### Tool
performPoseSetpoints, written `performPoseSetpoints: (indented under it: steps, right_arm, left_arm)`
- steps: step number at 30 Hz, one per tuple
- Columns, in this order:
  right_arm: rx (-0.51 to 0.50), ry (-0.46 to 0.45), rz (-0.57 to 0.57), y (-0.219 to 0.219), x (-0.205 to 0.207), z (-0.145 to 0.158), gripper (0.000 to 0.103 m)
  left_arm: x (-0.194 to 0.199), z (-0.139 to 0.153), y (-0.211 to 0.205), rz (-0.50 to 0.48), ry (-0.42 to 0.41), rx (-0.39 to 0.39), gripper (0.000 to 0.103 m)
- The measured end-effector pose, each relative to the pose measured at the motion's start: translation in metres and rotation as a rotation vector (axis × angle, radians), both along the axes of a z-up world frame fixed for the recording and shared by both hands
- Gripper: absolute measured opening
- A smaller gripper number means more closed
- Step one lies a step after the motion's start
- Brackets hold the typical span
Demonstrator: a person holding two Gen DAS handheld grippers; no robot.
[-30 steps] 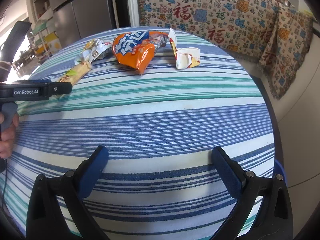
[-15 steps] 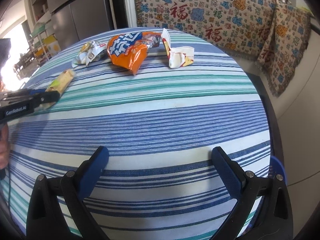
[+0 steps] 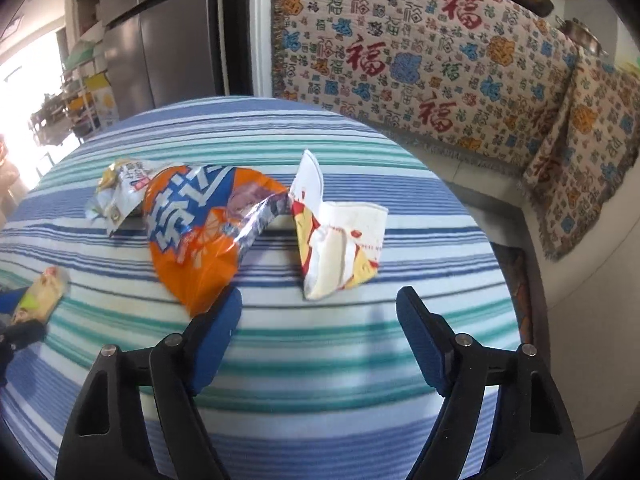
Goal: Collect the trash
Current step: 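Grasp the yellow-green bread bag with the left tool while the right grasps the white paper cup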
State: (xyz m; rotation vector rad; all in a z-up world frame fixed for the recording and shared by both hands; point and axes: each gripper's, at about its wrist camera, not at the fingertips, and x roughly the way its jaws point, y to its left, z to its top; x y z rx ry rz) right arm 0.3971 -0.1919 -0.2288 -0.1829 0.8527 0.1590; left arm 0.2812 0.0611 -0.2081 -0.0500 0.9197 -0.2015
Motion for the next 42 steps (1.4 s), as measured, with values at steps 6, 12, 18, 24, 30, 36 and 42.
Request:
performPoseSetpoints:
  steps: [6, 12, 18, 24, 30, 36, 42]
  right_arm:
    - [0.072, 0.014, -0.055, -0.017, 0.021, -0.003, 0.027]
    - [0.143, 0.085, -0.051, -0.025, -0.052, 0.013, 0.027]
    - [0.114, 0.157, 0.023, 0.013, -0.145, 0.005, 0.028]
    - [0.085, 0.114, 0.058, 0.028, -0.164, 0.001, 0.046]
    - [0.111, 0.106, 0.097, 0.025, -0.158, 0.008, 0.057]
    - [0.093, 0.068, 0.135, 0.035, -0.158, 0.017, 0.057]
    - [0.110, 0.082, 0.125, 0.041, -0.145, 0.016, 0.007]
  left_arm:
    - [0.000, 0.000, 0.005, -0.005, 0.001, -0.034, 0.043]
    - [-0.006, -0.001, 0.004, -0.031, 0.025, -0.018, 0.048]
    - [-0.022, -0.001, 0.007, -0.079, 0.052, -0.002, 0.052]
    - [-0.030, 0.001, 0.009, -0.137, 0.053, -0.040, 0.071]
    - [-0.022, 0.006, 0.002, -0.151, 0.032, -0.009, 0.071]
    - [-0.010, 0.005, -0.002, -0.136, 0.049, -0.027, 0.071]
    - [-0.004, 0.005, -0.009, -0.130, 0.020, 0.033, 0.053]
